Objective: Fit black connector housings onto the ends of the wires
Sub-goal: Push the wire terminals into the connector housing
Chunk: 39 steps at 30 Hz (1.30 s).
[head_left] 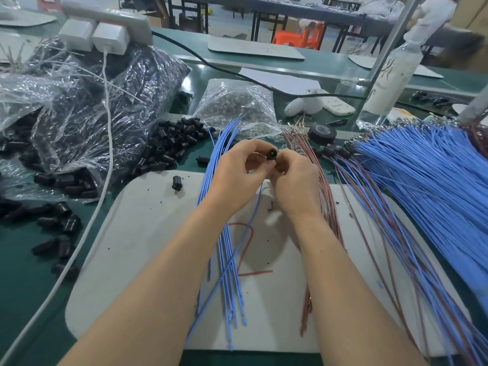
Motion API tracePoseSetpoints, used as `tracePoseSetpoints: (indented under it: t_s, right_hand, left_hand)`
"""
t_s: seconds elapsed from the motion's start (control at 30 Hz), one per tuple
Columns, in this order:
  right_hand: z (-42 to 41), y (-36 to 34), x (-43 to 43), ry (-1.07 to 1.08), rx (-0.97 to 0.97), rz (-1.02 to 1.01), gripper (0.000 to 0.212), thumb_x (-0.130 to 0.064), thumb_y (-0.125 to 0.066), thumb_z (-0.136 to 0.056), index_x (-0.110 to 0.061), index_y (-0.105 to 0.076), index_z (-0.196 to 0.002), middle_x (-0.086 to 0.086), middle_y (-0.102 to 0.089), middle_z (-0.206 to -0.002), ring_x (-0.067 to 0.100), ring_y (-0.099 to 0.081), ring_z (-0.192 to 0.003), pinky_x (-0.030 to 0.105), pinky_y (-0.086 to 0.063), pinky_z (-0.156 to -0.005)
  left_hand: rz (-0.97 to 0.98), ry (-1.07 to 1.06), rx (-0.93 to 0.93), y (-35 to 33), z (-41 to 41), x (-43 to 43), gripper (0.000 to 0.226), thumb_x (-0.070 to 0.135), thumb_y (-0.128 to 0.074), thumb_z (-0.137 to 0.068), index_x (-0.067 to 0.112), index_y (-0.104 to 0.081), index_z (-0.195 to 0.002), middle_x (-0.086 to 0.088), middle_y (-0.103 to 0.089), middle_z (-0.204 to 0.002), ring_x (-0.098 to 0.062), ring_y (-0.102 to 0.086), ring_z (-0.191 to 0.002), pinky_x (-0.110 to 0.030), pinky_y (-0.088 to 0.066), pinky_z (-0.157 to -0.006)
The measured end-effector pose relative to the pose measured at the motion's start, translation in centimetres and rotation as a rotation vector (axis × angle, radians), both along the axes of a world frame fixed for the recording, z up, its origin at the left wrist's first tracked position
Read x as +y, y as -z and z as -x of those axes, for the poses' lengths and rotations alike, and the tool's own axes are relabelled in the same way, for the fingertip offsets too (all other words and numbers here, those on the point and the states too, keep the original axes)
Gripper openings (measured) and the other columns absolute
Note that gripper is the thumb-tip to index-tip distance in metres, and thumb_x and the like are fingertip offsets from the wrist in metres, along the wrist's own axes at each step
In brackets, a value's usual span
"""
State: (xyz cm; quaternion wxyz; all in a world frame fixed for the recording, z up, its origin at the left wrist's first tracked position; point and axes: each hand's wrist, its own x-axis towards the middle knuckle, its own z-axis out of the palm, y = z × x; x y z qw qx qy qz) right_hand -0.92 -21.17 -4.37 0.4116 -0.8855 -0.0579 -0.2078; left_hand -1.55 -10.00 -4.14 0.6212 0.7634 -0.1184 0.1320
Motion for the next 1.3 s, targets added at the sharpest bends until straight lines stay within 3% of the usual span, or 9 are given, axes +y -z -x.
tracePoseSetpoints:
  t_s: [0.2,0.43,0.63,0.73,0.8,0.9,1.03,1.13,1.3]
  right_hand:
    - [0.0,-0.1,0.0,-0.005,0.003,0.046,0.011,-0.001,-0.059,-0.080,-0.001,-0.068,-0.087,0.010,-0.069,-0.078,0.026,-0.057,-0.073,0.029,-0.040,-0.069]
    - [-0.1,0.0,-0.2,0.015,0.011,0.076,0.010,0.000,-0.060,-0.078,-0.003,-0.067,-0.084,-0.002,-0.058,-0.069,0.021,-0.051,-0.069,0.030,-0.038,-0.068]
    - [-0.1,-0.4,-0.1,-0.011,0.075,0.083,0.011,-0.006,-0.062,-0.082,-0.005,-0.069,-0.090,0.004,-0.068,-0.080,0.024,-0.060,-0.079,0.034,-0.046,-0.078]
    - [-0.3,-1.1,-0.7,0.005,0.116,0.077,0.019,-0.028,-0.073,-0.082,-0.015,-0.069,-0.095,-0.005,-0.064,-0.080,0.014,-0.059,-0.078,0.021,-0.041,-0.072]
    - [-0.6,-1.7,-2.0,0.112,0.113,0.106,0.030,-0.041,-0.074,-0.079,-0.018,-0.067,-0.098,-0.004,-0.064,-0.085,0.013,-0.059,-0.082,0.022,-0.038,-0.071]
    - [-0.8,-1.9,-3.7,0.215,0.273,0.195,0.040,-0.047,-0.070,-0.080,-0.016,-0.064,-0.105,0.003,-0.065,-0.101,0.021,-0.059,-0.098,0.030,-0.044,-0.081]
    - [-1.0,-1.2,-3.8,0.270,0.458,0.347,0.032,-0.036,-0.067,-0.086,-0.015,-0.060,-0.110,0.008,-0.064,-0.113,0.029,-0.057,-0.107,0.036,-0.044,-0.089]
    - [-1.2,-0.9,-3.6,0.319,0.461,0.361,0.027,-0.024,-0.061,-0.090,-0.013,-0.060,-0.115,0.010,-0.063,-0.116,0.030,-0.056,-0.108,0.034,-0.044,-0.085]
    - [-1.4,-0.8,-3.6,0.380,0.421,0.297,0.023,-0.010,-0.054,-0.092,-0.009,-0.061,-0.114,0.012,-0.063,-0.113,0.026,-0.051,-0.088,0.029,-0.037,-0.071]
  left_hand:
    - [0.010,0.025,0.006,-0.1,0.2,-0.1,0.019,-0.005,-0.063,-0.083,0.007,-0.065,-0.097,-0.013,-0.067,-0.100,-0.021,-0.065,-0.089,-0.037,-0.053,-0.089]
    - [0.004,0.057,-0.024,0.0,0.3,-0.1,0.024,-0.011,-0.061,-0.080,0.006,-0.064,-0.096,-0.013,-0.066,-0.097,-0.022,-0.065,-0.089,-0.034,-0.052,-0.091]
    - [0.010,0.045,-0.054,-0.1,0.1,0.0,0.020,-0.005,-0.064,-0.082,0.010,-0.064,-0.095,-0.008,-0.066,-0.092,-0.018,-0.064,-0.085,-0.031,-0.053,-0.085]
    - [0.097,-0.089,-0.070,-0.5,-0.3,0.8,0.013,0.009,-0.067,-0.086,0.020,-0.062,-0.090,0.007,-0.065,-0.082,-0.006,-0.061,-0.076,-0.022,-0.050,-0.076]
    - [0.192,-0.175,-0.043,-0.8,-0.5,1.6,0.007,0.016,-0.065,-0.089,0.021,-0.060,-0.090,0.007,-0.066,-0.081,-0.008,-0.064,-0.078,-0.021,-0.050,-0.076]
    - [0.477,-0.236,0.068,-1.2,-0.7,2.4,0.004,0.017,-0.061,-0.092,0.019,-0.058,-0.091,0.004,-0.066,-0.081,-0.011,-0.066,-0.080,-0.024,-0.054,-0.077]
    - [0.840,-0.252,0.152,-1.7,-1.0,3.3,0.007,0.013,-0.059,-0.092,0.013,-0.057,-0.086,0.000,-0.060,-0.077,-0.008,-0.061,-0.067,-0.020,-0.051,-0.065]
    - [1.090,-0.226,0.273,-1.9,-1.3,4.0,0.011,0.010,-0.060,-0.089,0.011,-0.058,-0.079,0.001,-0.058,-0.065,-0.006,-0.054,-0.054,-0.017,-0.047,-0.053]
    - [0.976,-0.094,0.553,-1.4,-1.2,4.3,0.017,0.016,-0.060,-0.090,0.005,-0.063,-0.077,0.000,-0.060,-0.061,-0.004,-0.054,-0.048,-0.014,-0.047,-0.046]
